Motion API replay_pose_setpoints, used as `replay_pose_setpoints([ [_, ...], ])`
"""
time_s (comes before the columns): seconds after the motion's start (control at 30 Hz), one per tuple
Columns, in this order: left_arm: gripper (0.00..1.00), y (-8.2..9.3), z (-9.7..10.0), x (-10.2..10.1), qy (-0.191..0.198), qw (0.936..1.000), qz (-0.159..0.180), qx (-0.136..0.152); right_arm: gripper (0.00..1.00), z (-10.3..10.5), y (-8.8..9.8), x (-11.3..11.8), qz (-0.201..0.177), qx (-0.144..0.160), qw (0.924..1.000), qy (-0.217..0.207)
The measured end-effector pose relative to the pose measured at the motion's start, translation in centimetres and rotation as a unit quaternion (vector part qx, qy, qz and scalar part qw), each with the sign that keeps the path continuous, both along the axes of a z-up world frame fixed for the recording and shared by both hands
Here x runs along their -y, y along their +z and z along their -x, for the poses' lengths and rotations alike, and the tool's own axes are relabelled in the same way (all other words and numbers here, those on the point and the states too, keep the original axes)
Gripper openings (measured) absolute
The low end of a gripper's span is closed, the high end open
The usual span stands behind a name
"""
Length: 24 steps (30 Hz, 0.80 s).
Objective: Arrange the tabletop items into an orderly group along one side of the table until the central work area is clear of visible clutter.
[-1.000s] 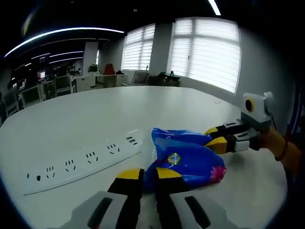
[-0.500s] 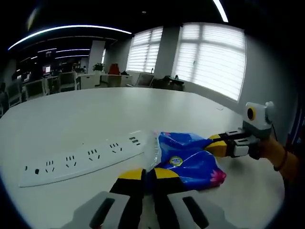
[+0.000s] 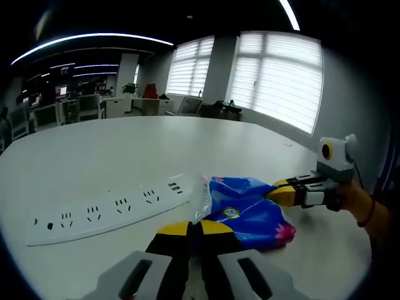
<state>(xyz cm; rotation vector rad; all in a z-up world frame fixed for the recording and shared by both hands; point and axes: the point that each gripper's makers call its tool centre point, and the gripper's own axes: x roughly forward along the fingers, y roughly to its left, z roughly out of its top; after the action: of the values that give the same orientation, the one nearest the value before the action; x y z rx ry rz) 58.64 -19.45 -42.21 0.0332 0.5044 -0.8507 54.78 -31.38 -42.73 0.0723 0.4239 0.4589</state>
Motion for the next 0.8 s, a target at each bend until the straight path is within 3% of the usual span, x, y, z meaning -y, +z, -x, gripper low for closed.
replay_pose_setpoints([
  [0.8, 0.01, 2.1, 1.8, -0.2, -0.014, 0.9995, -0.02, 0.018, 0.0, 1.6, 2.2, -0.4, 0.026, 0.008, 0.9996, 0.011],
])
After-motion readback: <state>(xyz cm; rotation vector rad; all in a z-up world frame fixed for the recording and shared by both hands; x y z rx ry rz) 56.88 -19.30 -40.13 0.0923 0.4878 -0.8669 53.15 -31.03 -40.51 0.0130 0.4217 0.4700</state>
